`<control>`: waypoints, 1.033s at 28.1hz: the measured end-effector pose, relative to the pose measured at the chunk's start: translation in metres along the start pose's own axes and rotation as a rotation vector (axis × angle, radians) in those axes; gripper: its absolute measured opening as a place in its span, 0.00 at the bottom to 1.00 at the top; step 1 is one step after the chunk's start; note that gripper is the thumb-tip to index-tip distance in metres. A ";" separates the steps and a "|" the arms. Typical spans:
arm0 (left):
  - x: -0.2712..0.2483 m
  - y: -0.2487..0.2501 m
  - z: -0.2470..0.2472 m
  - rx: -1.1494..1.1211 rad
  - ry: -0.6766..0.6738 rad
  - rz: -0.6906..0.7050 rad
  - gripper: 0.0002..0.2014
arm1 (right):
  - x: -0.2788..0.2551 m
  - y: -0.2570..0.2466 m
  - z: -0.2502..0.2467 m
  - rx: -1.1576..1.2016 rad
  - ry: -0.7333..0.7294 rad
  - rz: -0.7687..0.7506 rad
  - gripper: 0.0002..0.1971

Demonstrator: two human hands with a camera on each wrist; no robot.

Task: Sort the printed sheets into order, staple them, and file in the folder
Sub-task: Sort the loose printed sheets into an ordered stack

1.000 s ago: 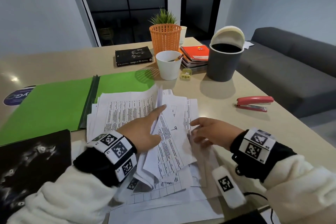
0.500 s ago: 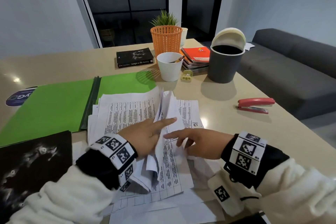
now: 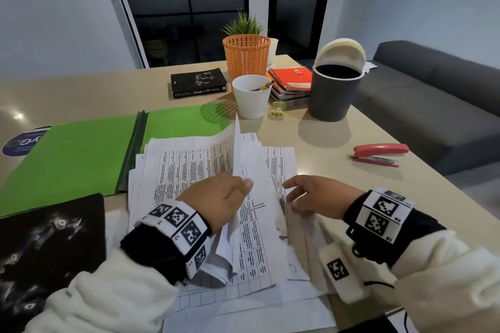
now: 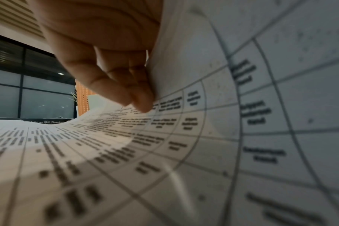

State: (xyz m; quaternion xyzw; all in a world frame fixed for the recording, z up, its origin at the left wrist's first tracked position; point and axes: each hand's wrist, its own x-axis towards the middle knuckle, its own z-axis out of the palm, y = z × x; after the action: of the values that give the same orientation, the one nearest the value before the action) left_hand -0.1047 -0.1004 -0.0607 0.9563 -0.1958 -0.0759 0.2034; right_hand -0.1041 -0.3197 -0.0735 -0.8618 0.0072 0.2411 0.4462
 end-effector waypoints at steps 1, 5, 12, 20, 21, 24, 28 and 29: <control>0.002 0.000 0.002 0.043 -0.023 -0.004 0.20 | 0.002 0.002 0.001 0.065 -0.011 0.030 0.20; 0.006 -0.001 0.004 0.079 -0.036 -0.051 0.16 | 0.009 0.007 0.009 0.335 -0.062 0.102 0.20; 0.001 0.002 -0.002 0.067 -0.120 0.002 0.22 | 0.002 -0.012 0.020 0.223 -0.240 -0.093 0.20; 0.005 0.001 -0.002 -0.049 0.013 -0.028 0.18 | -0.002 -0.023 0.021 0.053 -0.292 -0.182 0.22; 0.004 0.002 -0.003 -0.057 0.026 -0.026 0.19 | -0.002 -0.020 0.015 0.016 -0.213 -0.157 0.20; 0.003 -0.001 -0.003 -0.108 0.031 -0.011 0.22 | 0.004 -0.004 -0.007 -0.035 0.093 -0.026 0.18; 0.004 -0.002 0.000 -0.157 0.010 0.017 0.29 | 0.004 0.011 -0.018 0.234 0.175 0.135 0.17; 0.004 -0.001 0.001 -0.128 0.007 0.006 0.26 | 0.003 0.012 -0.017 0.304 0.177 0.145 0.17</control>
State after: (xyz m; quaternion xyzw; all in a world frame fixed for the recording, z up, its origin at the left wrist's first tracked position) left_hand -0.1012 -0.1012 -0.0625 0.9410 -0.1925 -0.0844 0.2652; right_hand -0.0974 -0.3399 -0.0756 -0.7995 0.1451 0.1921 0.5504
